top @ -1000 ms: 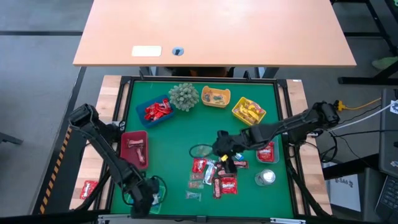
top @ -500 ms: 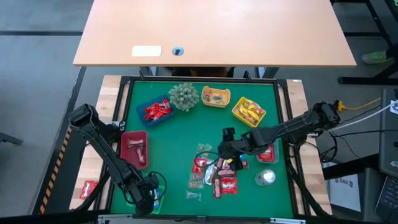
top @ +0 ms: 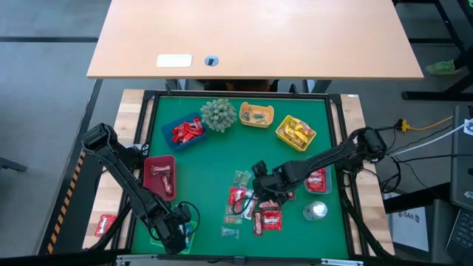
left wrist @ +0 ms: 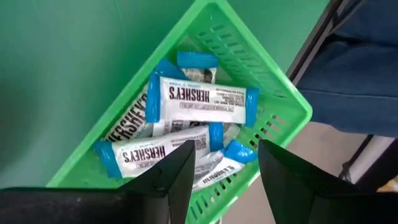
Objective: Sort candy
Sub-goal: Put the brown chocolate into the red bin, then put the white-red chocolate into the red bin
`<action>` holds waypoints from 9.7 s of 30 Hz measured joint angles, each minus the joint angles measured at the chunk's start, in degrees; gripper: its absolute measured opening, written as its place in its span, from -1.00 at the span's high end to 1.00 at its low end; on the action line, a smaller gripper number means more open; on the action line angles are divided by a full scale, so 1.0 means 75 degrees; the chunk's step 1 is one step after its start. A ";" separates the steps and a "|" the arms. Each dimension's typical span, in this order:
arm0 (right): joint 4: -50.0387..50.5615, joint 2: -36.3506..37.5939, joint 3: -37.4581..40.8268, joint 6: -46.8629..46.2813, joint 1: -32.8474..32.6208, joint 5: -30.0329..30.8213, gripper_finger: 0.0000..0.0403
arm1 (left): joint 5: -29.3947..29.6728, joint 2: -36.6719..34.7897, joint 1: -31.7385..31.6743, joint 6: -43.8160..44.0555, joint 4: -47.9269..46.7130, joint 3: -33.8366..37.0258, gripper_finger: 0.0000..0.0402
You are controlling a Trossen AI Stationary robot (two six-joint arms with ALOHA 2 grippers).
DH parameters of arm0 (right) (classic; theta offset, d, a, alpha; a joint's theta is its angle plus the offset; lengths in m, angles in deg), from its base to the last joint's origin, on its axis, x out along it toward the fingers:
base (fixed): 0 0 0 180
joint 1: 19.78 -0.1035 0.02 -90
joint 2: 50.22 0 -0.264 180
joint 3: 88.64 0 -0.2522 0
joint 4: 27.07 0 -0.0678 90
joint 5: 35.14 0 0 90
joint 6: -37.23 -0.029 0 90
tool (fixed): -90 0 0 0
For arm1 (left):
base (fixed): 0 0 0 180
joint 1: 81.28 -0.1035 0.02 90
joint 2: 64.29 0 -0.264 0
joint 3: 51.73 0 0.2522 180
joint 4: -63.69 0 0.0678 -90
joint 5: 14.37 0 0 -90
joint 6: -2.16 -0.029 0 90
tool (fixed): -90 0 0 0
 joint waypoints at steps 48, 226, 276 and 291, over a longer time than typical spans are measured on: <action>-0.0776 -0.0755 -0.1996 -0.1800 0.0330 -0.0217 0.55 | 0.6154 -0.0006 -0.0889 -0.5073 0.2633 0.0000 0.21; -0.0189 -0.0811 -0.1886 -0.0565 -0.0207 -0.2310 -0.18 | 0.1301 -0.2777 -0.1870 -0.0747 -0.5457 0.0009 0.32; 0.1831 -0.2052 -0.4098 -0.0320 0.0121 -0.0781 0.72 | 0.3738 -0.2719 -0.1830 -0.3722 -0.1571 0.0000 0.32; 0.0219 -0.2049 -0.4351 -0.2794 0.1521 -0.3288 0.71 | 0.4883 -0.1336 -0.1523 -0.5840 -0.0235 0.0002 0.32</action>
